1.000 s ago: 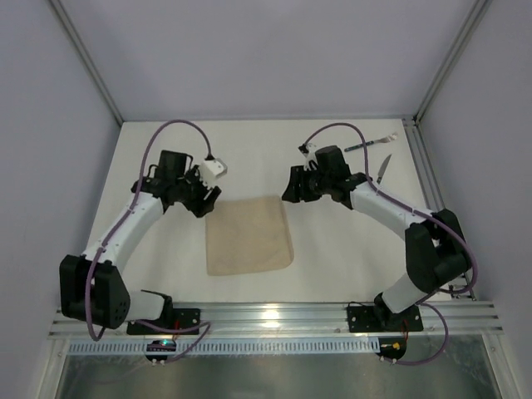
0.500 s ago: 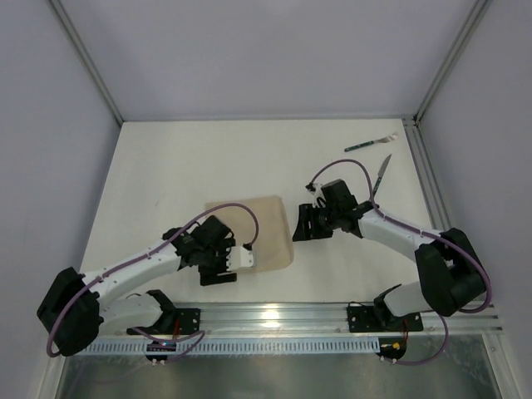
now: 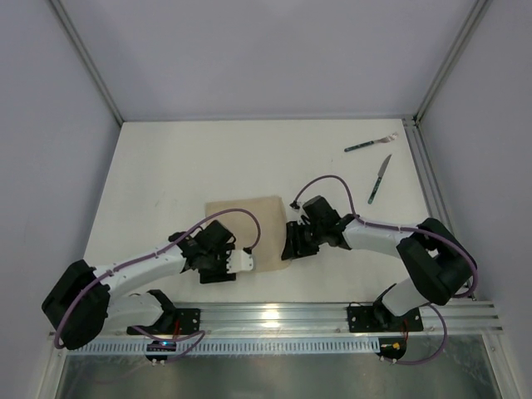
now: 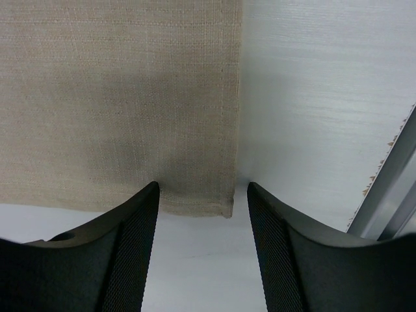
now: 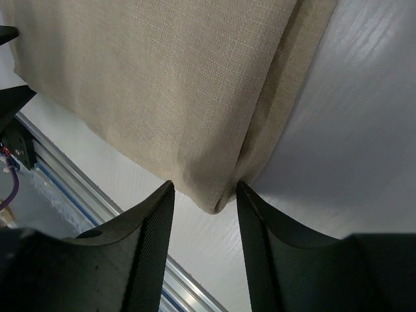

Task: Fold the napkin into a case and place the utensils inside
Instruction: Smooth out the lower triangle-folded napkin at the center of the board.

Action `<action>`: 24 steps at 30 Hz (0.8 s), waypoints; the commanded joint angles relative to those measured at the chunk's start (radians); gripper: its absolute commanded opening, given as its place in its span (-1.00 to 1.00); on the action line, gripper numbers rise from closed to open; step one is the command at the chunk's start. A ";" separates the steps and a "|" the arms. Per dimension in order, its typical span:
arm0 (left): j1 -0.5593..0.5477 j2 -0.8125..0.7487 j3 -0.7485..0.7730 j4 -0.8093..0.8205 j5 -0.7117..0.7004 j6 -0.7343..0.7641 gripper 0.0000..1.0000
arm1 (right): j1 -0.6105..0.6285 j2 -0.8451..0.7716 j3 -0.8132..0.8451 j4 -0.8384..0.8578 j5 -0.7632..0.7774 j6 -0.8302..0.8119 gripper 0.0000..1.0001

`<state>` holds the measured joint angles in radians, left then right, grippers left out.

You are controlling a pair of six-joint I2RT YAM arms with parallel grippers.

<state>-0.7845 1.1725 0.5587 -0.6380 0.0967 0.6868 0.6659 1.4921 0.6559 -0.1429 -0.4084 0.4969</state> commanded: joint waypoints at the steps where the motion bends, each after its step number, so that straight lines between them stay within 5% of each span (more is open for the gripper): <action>1: -0.002 0.029 -0.005 0.075 0.000 0.005 0.17 | 0.009 0.049 -0.009 0.060 0.017 0.029 -0.09; 5: -0.002 0.053 -0.003 0.090 -0.002 0.000 0.11 | 0.009 0.077 -0.007 0.071 0.010 0.025 -0.26; 7: -0.002 0.049 -0.002 0.090 -0.002 -0.003 0.10 | 0.008 0.074 -0.007 0.071 0.000 0.022 -0.65; 10: -0.002 0.033 -0.002 0.084 -0.008 0.000 0.11 | 0.001 0.062 -0.007 0.072 -0.056 0.017 -0.93; 24: 0.014 -0.037 0.007 0.001 -0.014 0.027 0.39 | -0.068 0.040 -0.029 0.195 -0.291 0.114 -0.93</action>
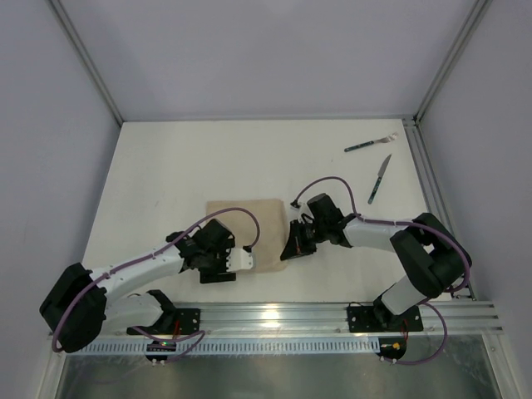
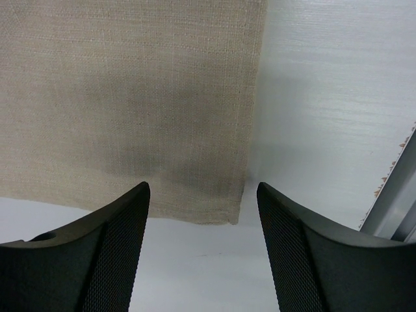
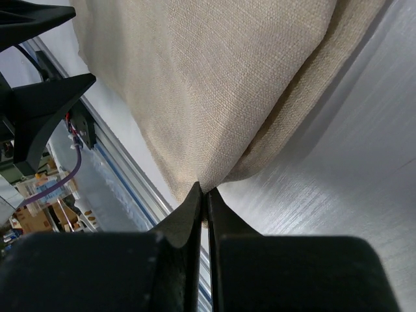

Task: Fold the napkin into a case and place the utensils inside
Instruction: Smooth out the lower triangle-folded napkin at the center of the board, then pick up the lower triangle-folded napkin from the center of the board.

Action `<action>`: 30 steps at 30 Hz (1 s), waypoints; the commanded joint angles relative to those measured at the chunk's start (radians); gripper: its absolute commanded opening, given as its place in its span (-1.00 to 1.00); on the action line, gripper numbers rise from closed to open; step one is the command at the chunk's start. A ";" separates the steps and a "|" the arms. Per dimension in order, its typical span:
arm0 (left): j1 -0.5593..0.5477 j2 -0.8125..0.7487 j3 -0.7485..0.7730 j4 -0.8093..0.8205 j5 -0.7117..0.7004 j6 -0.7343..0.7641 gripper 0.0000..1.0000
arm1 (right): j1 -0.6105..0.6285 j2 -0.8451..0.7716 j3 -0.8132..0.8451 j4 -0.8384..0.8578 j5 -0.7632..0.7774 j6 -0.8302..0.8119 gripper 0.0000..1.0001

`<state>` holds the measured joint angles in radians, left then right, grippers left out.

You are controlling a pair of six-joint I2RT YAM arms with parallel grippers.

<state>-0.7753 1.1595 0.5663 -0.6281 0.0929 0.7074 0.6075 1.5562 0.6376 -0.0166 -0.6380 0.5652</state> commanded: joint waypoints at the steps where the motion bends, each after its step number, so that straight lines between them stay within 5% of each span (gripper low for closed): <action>1: 0.005 -0.023 -0.005 0.010 -0.028 0.003 0.39 | -0.011 -0.024 -0.007 0.049 -0.051 0.033 -0.93; 13: 0.007 0.005 -0.025 0.038 -0.036 0.003 0.35 | -0.032 0.045 -0.013 -0.046 0.069 -0.056 -0.88; 21: 0.008 -0.046 -0.005 -0.016 -0.012 0.000 0.38 | -0.040 -0.088 0.091 -0.276 0.195 -0.155 -0.12; 30: 0.008 -0.044 -0.012 -0.029 -0.036 0.001 0.40 | -0.040 -0.196 0.211 -0.448 0.285 -0.255 0.00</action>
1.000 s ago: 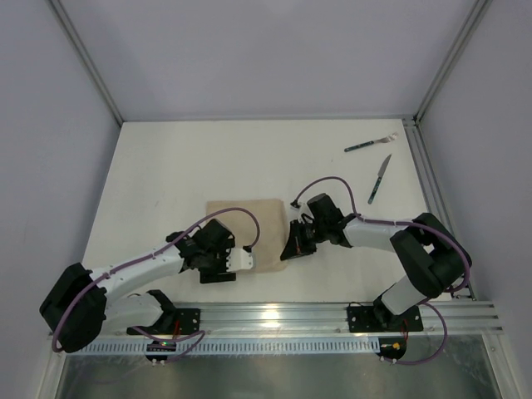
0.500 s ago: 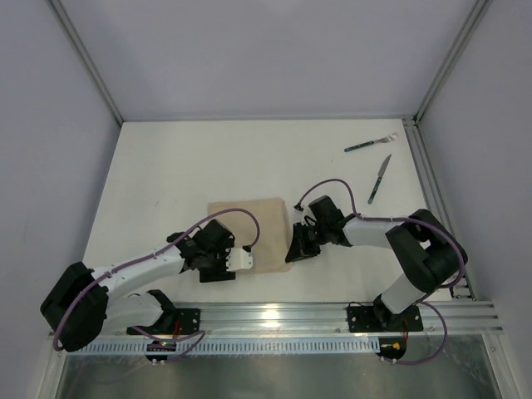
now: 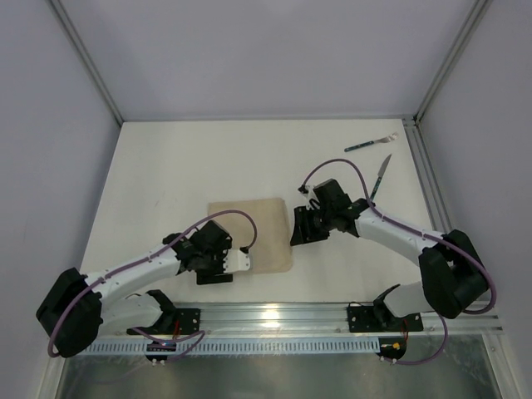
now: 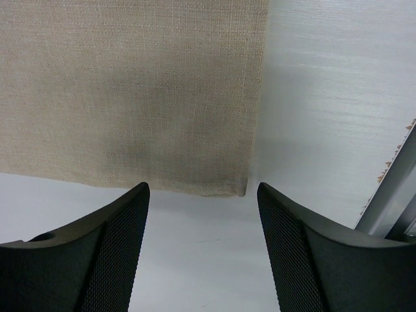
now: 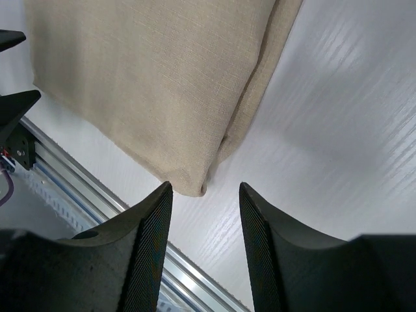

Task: Fold the napkin into a case and place the utensils inside
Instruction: Pick up the lower triangle-folded napkin from the center of the board, then pass from the left arm to the right

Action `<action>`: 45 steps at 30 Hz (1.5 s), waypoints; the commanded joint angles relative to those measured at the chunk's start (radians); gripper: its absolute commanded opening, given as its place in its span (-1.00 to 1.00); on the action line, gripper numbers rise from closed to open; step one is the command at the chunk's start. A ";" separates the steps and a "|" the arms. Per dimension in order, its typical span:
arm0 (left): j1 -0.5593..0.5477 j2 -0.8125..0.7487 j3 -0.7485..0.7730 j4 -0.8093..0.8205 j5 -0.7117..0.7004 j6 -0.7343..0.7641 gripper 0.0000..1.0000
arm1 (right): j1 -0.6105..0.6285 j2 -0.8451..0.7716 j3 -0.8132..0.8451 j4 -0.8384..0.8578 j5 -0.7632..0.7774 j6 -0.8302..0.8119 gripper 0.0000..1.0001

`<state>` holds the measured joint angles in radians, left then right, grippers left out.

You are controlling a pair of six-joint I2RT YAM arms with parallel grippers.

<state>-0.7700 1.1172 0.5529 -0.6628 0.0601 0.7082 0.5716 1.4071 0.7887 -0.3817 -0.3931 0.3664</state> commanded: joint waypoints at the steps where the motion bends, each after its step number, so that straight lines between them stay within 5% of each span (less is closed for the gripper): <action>1: 0.005 0.015 -0.005 0.031 -0.006 -0.004 0.39 | -0.003 -0.059 0.064 -0.085 0.034 -0.070 0.00; 10: 0.005 0.085 -0.019 0.123 0.004 0.010 0.26 | 0.024 -0.166 0.076 -0.022 -0.061 -0.182 0.01; 16: 0.005 0.095 -0.033 0.117 0.014 0.019 -0.34 | 0.040 -0.259 0.027 0.069 -0.092 -0.267 0.01; 20: 0.005 0.067 -0.024 0.127 -0.029 0.005 -1.00 | 0.092 -0.330 -0.003 0.154 -0.034 -0.360 0.01; 25: 0.017 -0.043 0.031 0.094 0.022 -0.027 -1.00 | 0.244 -0.407 -0.086 0.276 0.045 -0.590 0.02; 31: 0.057 -0.074 0.107 0.017 0.067 -0.033 -1.00 | 0.361 -0.493 -0.351 0.680 0.095 -0.644 0.11; 38: 0.063 -0.023 0.128 0.000 0.081 -0.030 -1.00 | 0.573 -0.282 -0.477 1.059 0.382 -0.702 0.27; 45: 0.077 -0.031 0.137 -0.015 0.086 -0.026 -1.00 | 0.659 -0.021 -0.415 1.118 0.490 -0.782 0.34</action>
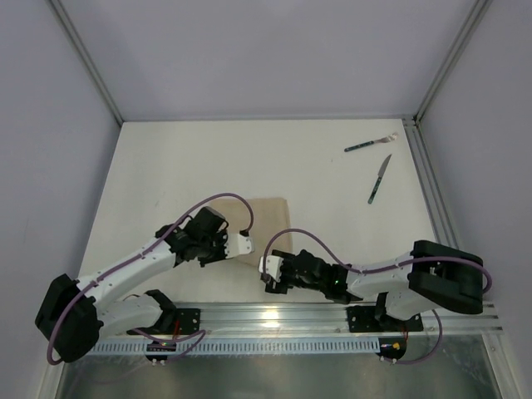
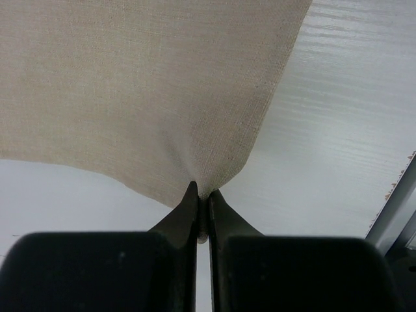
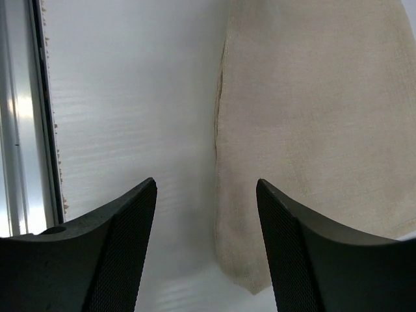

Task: Fold the napkin into a case and place the utensils inside
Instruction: Pass from the left arm to the right

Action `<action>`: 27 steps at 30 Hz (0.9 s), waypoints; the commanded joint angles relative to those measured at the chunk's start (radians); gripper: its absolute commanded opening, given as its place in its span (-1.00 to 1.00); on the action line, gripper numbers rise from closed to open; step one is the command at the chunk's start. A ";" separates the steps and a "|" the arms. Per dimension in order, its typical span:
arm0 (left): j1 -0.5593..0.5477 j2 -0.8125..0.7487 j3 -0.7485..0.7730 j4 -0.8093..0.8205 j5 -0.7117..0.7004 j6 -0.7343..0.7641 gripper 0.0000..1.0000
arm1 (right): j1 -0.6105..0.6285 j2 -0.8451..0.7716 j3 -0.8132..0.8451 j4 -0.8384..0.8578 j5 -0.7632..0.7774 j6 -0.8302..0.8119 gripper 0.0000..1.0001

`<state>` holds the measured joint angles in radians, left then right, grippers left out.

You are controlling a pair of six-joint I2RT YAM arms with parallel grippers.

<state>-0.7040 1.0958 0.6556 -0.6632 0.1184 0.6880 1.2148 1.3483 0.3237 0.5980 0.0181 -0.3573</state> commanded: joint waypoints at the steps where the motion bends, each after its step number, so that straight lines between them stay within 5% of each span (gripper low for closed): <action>1: 0.012 -0.013 0.035 -0.016 0.030 -0.005 -1.00 | 0.014 0.070 0.060 0.125 0.086 -0.066 0.34; 18: 0.051 -0.030 0.038 -0.029 0.078 -0.002 -1.00 | 0.094 0.342 0.183 -0.001 0.325 -0.134 0.24; 27: 0.083 -0.011 0.038 -0.035 0.118 0.007 -1.00 | 0.094 0.384 0.202 -0.098 0.373 -0.095 -0.68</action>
<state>-0.6334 1.0882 0.6563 -0.6815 0.1967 0.6888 1.3067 1.6981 0.5262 0.6266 0.3634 -0.4843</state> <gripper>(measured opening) 0.024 0.194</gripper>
